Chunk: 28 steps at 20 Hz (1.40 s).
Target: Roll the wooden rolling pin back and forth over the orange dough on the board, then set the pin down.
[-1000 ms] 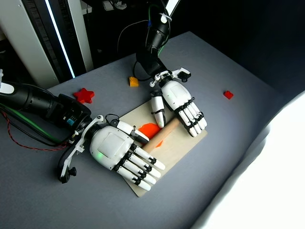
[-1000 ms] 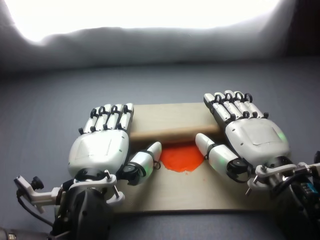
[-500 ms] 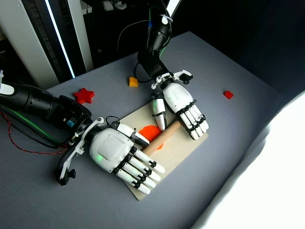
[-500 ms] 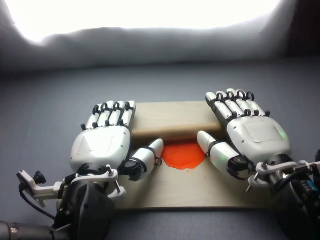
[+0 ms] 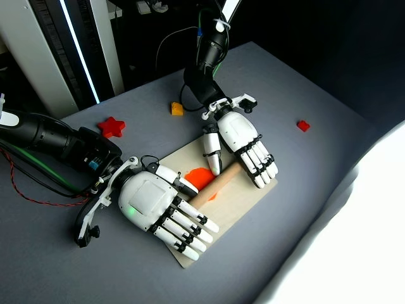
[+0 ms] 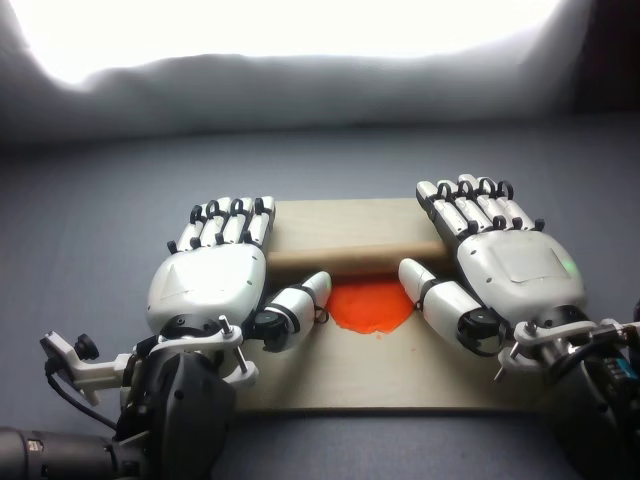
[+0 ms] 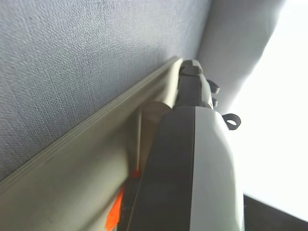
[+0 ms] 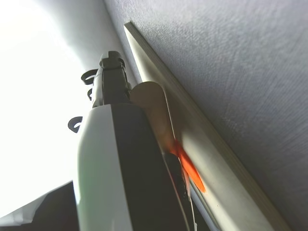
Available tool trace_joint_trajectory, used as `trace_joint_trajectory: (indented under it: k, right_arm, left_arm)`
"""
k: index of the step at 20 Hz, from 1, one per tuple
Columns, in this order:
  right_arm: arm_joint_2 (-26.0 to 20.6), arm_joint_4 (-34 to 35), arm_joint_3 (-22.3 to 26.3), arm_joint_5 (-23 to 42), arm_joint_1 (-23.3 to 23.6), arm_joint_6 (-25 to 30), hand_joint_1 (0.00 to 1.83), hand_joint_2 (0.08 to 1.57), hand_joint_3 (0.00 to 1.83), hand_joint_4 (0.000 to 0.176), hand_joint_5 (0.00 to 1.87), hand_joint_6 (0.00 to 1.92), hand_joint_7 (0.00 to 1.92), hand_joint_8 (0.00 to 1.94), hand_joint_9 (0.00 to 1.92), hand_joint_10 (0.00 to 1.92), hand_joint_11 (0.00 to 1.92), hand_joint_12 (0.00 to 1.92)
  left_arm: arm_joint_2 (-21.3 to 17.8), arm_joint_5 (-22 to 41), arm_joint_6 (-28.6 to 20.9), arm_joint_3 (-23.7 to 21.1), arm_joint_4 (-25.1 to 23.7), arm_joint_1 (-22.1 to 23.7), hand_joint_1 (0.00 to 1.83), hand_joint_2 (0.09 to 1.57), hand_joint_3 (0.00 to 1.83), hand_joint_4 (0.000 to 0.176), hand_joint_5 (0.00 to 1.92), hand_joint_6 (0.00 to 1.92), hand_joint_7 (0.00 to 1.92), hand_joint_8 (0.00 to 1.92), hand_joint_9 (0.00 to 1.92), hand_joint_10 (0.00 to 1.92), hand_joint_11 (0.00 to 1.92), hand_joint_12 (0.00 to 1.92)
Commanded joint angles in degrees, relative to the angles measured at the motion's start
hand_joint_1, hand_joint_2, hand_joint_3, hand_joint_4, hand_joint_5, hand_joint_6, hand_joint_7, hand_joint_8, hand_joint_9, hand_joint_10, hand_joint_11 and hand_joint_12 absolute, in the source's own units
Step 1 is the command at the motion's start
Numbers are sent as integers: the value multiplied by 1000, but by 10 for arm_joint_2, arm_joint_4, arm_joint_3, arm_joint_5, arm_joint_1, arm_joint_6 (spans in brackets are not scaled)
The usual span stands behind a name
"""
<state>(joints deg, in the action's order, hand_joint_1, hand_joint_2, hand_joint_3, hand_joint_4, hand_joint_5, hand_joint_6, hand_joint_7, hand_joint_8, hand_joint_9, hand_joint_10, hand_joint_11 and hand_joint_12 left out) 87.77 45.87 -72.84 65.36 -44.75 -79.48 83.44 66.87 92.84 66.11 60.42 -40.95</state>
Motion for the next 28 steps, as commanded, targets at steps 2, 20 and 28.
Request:
trace_joint_trajectory:
  k: [2,20,28]
  right_arm:
    - [-3,-14,-2,47,4,2,0,1494,2,0,62,4,38,2,0,0,0,0]
    - [-3,-13,-9,40,5,8,0,1494,1,0,69,5,43,3,0,0,0,0]
    - [-3,-8,-18,36,10,12,0,1494,1,0,76,7,49,2,3,1,0,0]
  left_arm:
    - [-5,48,-18,1,-20,7,0,1372,1,0,0,0,0,0,0,0,0,0]
    - [-9,39,-51,5,-5,4,0,1378,3,0,0,0,0,0,0,0,0,0]
    - [-5,24,-47,17,-5,8,0,1379,3,0,0,0,0,0,0,0,0,0]
